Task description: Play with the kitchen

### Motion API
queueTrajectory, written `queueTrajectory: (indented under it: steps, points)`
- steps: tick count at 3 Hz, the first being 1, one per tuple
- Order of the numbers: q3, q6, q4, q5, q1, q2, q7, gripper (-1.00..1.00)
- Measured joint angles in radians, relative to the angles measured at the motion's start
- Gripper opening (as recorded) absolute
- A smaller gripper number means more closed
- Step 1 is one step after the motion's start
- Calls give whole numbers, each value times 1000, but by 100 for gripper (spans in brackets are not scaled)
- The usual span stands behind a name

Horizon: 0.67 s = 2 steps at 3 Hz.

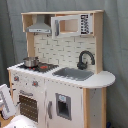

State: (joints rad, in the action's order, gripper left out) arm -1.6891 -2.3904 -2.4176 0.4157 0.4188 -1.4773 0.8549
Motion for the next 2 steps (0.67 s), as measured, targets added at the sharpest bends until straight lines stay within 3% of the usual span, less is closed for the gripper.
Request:
queueTrajectory:
  steps: [2]
  points:
    - [52,-59,-6,66,27,0,-181,100]
